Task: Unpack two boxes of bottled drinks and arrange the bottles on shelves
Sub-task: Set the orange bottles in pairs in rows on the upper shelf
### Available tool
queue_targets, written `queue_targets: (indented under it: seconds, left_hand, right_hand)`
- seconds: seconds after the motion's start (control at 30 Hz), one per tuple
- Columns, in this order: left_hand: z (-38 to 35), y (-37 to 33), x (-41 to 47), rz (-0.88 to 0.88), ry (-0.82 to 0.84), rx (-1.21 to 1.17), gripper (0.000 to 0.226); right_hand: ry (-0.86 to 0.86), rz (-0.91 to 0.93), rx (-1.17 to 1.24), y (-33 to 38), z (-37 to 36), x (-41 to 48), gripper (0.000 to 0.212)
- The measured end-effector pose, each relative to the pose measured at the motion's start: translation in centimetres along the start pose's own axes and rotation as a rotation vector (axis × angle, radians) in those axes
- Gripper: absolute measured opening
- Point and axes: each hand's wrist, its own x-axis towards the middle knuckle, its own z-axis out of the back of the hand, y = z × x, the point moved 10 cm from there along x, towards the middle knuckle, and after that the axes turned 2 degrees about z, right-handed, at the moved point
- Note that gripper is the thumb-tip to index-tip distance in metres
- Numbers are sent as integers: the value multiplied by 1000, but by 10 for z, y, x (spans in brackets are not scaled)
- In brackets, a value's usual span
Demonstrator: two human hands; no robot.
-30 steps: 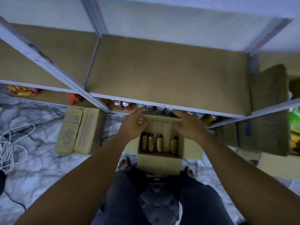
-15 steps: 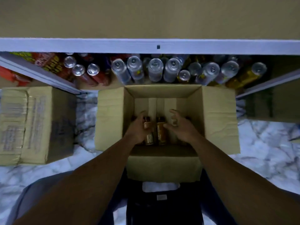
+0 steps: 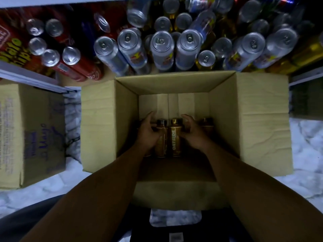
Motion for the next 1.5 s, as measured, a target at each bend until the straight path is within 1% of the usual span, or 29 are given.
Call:
queue_targets:
  seconds: [0.07, 0.13, 0.23, 0.3, 0.4, 0.47, 0.53, 0.6, 0.7, 0.8, 0.93, 1.07, 1.2, 1.4, 1.5]
  left_hand:
    - [-6, 6, 4, 18, 5, 14, 90]
    - [-13, 9, 6, 23, 45, 61, 90]
    - [-21, 8, 11, -31, 72, 146, 86]
    - [-22, 7, 14, -63, 64, 177, 83]
    - [-20, 9, 12, -37, 70, 86, 83]
    - [-13, 4, 8, -8, 58, 2, 83]
    - [-8, -9, -3, 8, 95, -39, 75]
    - [1, -34, -26, -2, 140, -92, 69]
    - [28, -84, -80, -40, 143, -182, 70]
    - [58, -140, -144, -70, 159, -217, 72]
    - [114, -235, -242, -167, 184, -220, 80]
    - [172, -329, -336, -275, 200, -214, 69]
    - [230, -418, -421, -377, 167, -218, 75]
    - [301, -537, -526, -562, 105, -201, 72]
    - [330, -586, -568, -678, 39, -218, 70]
  right_hand:
    - [7, -16, 25, -7, -1, 5, 75]
    - [12, -15, 26, -9, -6, 10, 79]
    - [-21, 1, 40, -9, -10, 21, 82]
    - [-40, 7, 40, -12, -12, 25, 80]
    - [-67, 5, 69, -15, -10, 25, 76]
    - [-72, 13, 155, -10, -8, 18, 75]
    - [-73, 11, 242, 4, -4, 2, 76]
    - [-72, 31, 274, 28, 4, -27, 75]
    - [-72, 88, 304, 81, 21, -87, 74]
    - [-95, 119, 313, 138, 34, -153, 72]
    - [-126, 209, 257, 238, 47, -255, 80]
    - [-107, 339, 201, 342, 56, -359, 76]
    - [-138, 462, 166, 437, 72, -456, 74]
    - [-193, 679, 98, 564, 104, -578, 71]
    - [-219, 808, 75, 617, 116, -626, 71]
